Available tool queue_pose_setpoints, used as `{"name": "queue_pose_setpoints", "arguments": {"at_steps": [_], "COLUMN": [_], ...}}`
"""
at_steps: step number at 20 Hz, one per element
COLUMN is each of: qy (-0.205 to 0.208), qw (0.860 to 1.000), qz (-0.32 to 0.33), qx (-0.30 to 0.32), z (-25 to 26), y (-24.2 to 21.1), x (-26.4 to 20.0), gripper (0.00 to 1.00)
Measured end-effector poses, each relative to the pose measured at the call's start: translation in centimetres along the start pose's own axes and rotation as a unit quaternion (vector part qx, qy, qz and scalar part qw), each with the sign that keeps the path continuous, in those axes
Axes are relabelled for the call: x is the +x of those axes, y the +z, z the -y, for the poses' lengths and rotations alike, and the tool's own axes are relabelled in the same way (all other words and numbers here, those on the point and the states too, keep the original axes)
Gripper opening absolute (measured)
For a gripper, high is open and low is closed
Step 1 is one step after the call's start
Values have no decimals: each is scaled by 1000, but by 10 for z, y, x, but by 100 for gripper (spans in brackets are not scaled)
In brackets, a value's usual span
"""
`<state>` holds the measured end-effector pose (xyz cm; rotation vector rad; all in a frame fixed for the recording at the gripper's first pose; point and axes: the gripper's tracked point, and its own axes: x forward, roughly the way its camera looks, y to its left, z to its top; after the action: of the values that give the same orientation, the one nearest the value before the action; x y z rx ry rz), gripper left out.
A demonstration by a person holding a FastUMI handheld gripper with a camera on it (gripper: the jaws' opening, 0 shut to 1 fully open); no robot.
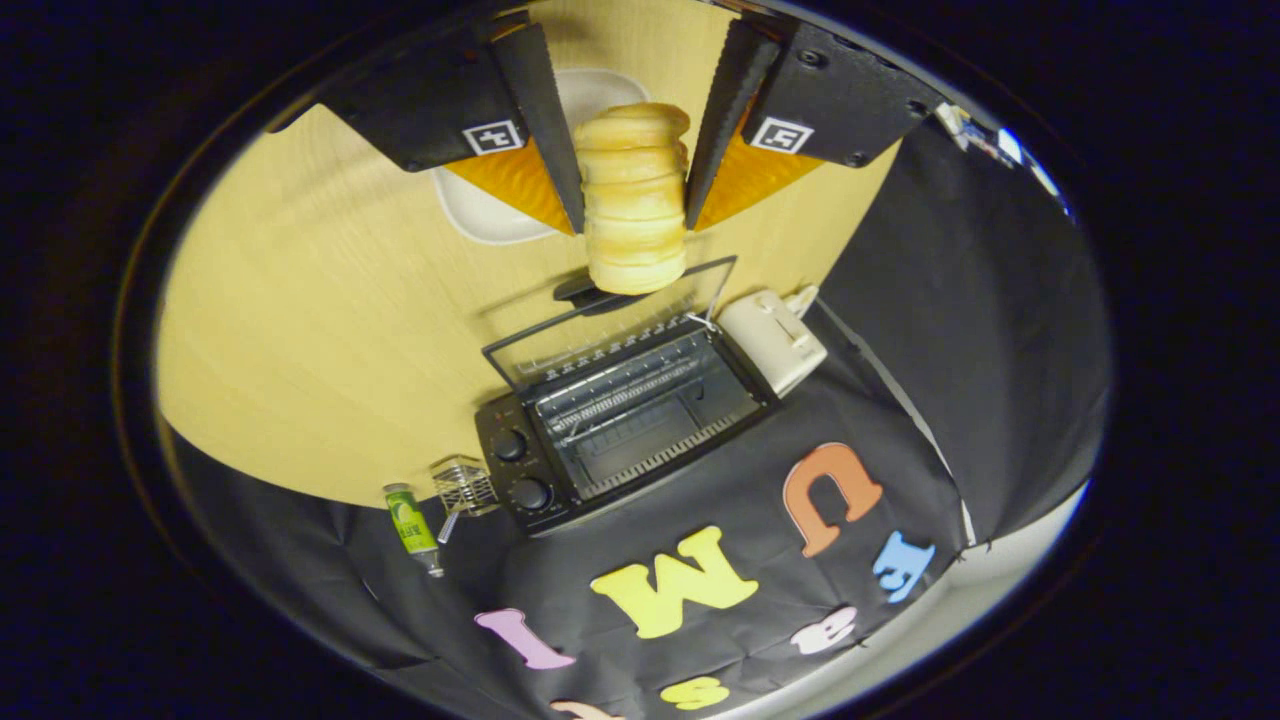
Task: Open the toaster oven, put the food inside, and close the toaster oven door.
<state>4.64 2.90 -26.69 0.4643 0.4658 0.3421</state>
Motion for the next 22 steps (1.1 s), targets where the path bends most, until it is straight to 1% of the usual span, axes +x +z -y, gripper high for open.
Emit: {"name": "queue_pose_setpoints", "arguments": {"at_steps": [2, 5, 7, 10, 11, 14, 17, 18, 22], "qy": [33, 84, 114, 143, 145, 133, 114, 104, 84], "qw": [998, 987, 980, 980, 979, 979, 984, 985, 988], "qz": [12, 49, 73, 71, 74, 94, 89, 92, 109], "qx": [54, 126, 143, 121, 122, 125, 104, 98, 70], "z": [-9, -22, -29, -40, -41, -31, -24, -19, -8], "y": [12, 38, 53, 63, 69, 93, 109, 116, 144], "x": [6, 17, 28, 53, 62, 97, 138, 151, 202], "gripper": [68, 68, 68, 68, 68, 68, 68, 68, 68]}}
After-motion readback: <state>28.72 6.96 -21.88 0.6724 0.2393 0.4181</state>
